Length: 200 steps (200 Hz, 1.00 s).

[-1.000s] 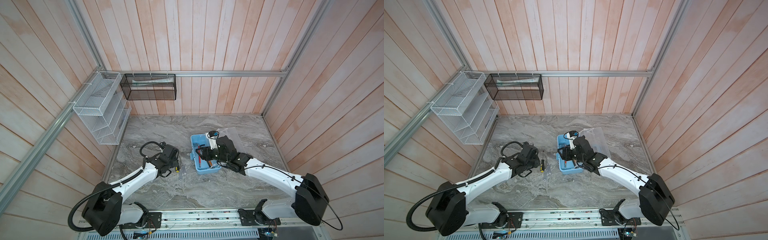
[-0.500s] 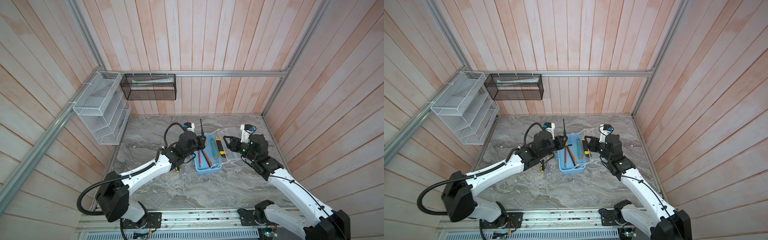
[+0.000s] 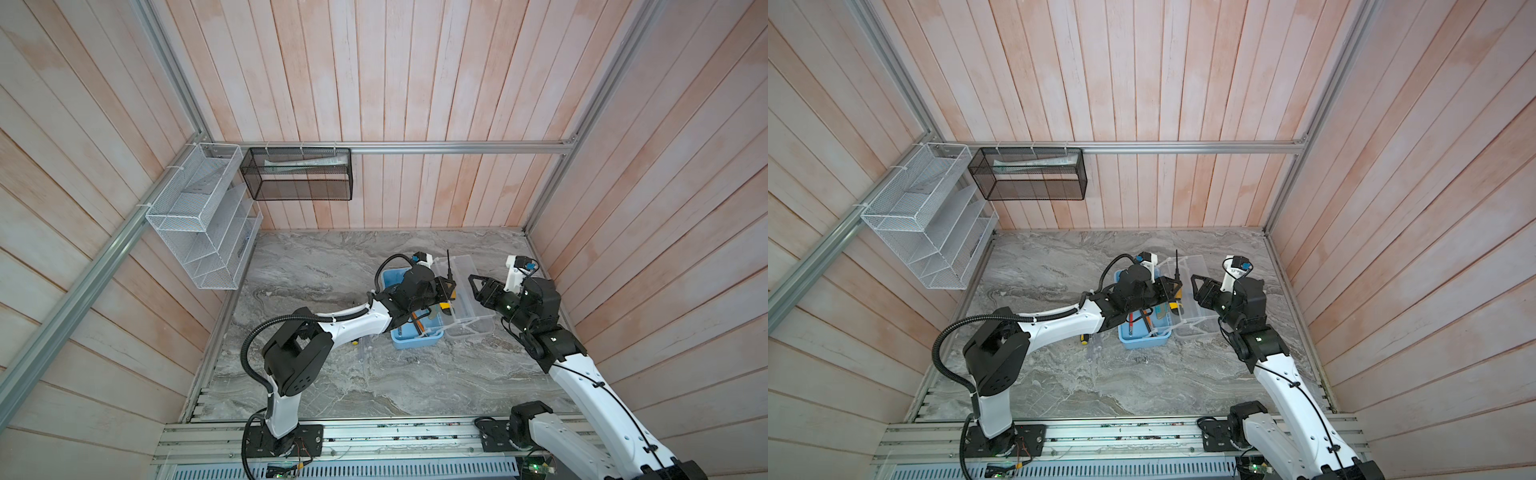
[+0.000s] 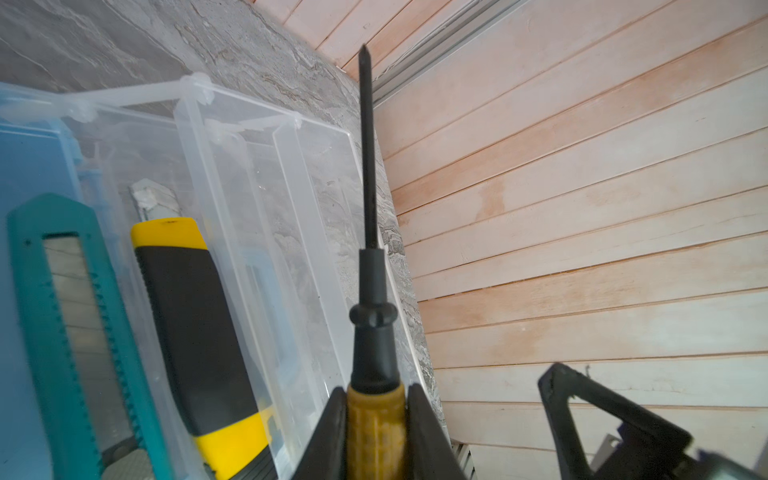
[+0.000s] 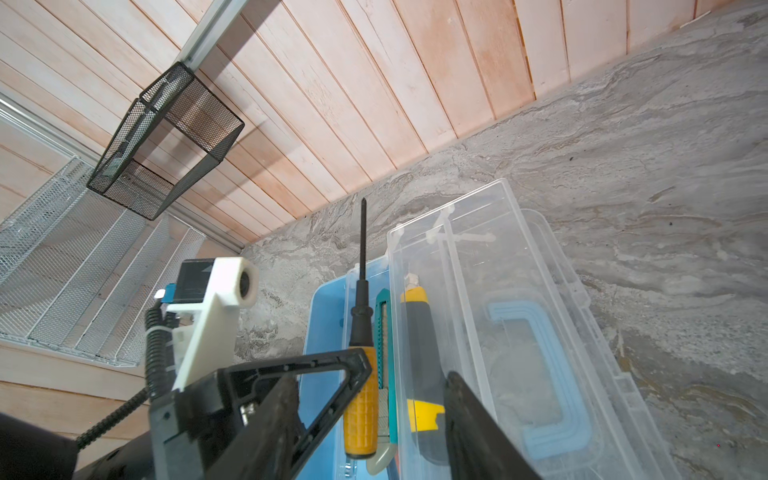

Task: Pack the tool kit
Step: 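Lift the orange-handled screwdriver with the left gripper over the box, then lower the orange-handled screwdriver into the box and open the left gripper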

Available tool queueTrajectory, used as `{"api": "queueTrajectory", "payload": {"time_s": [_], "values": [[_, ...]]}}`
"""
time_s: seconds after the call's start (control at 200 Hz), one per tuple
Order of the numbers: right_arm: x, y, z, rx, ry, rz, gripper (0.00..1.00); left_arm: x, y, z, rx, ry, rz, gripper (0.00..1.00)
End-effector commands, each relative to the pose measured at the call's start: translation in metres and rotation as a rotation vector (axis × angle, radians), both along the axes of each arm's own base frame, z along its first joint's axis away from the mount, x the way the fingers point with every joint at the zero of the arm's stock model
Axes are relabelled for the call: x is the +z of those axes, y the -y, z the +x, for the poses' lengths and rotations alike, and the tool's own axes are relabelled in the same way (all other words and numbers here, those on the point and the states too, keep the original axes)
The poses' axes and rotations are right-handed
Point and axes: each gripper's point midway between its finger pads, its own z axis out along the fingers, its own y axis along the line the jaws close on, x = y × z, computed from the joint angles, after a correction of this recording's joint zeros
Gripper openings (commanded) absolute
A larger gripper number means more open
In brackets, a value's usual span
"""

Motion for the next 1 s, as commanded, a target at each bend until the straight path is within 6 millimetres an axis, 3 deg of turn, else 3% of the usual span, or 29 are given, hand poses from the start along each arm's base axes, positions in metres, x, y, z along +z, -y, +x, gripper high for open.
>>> {"api": "queueTrajectory", "payload": {"time_s": [0.0, 0.53, 0.845, 0.995], "values": [[-0.007, 0.001, -0.006, 0.021, -0.008, -0.015, 0.56, 0.009, 0.010, 0.005, 0.012, -0.011, -0.062, 0.00], [-0.022, 0.006, -0.013, 0.026, -0.024, -0.003, 0.56, -0.028, 0.026, 0.004, 0.009, -0.108, -0.012, 0.00], [-0.025, 0.006, -0.011, 0.026, -0.030, -0.001, 0.56, -0.034, 0.027, 0.003, 0.001, -0.115, 0.001, 0.25], [-0.027, 0.004, -0.010, 0.033, -0.035, 0.002, 0.56, -0.031, 0.027, 0.004, -0.007, -0.107, 0.000, 0.27]]}}
